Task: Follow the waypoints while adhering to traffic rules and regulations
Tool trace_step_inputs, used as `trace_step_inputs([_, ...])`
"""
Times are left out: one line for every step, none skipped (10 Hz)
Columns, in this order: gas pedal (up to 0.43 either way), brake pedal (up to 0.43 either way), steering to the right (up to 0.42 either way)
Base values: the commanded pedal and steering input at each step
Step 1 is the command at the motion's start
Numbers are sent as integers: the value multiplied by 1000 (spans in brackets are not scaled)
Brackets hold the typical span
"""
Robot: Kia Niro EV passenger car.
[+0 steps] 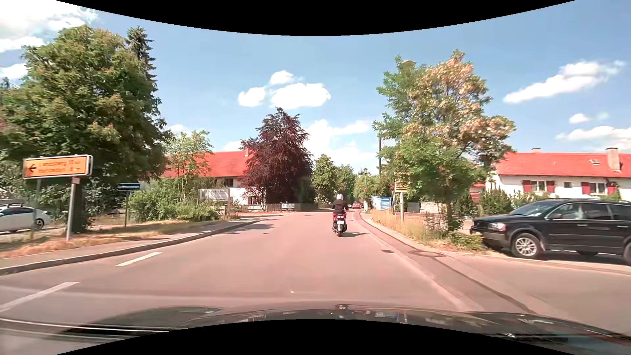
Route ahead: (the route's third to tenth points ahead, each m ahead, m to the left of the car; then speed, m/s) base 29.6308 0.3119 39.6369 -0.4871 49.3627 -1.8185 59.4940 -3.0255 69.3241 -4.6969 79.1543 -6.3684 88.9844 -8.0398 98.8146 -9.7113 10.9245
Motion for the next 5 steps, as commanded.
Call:
trace_step_inputs([177,12,-9])
trace_step_inputs([177,12,-9])
trace_step_inputs([169,12,-7])
trace_step_inputs([169,6,-5])
trace_step_inputs([169,12,-3])
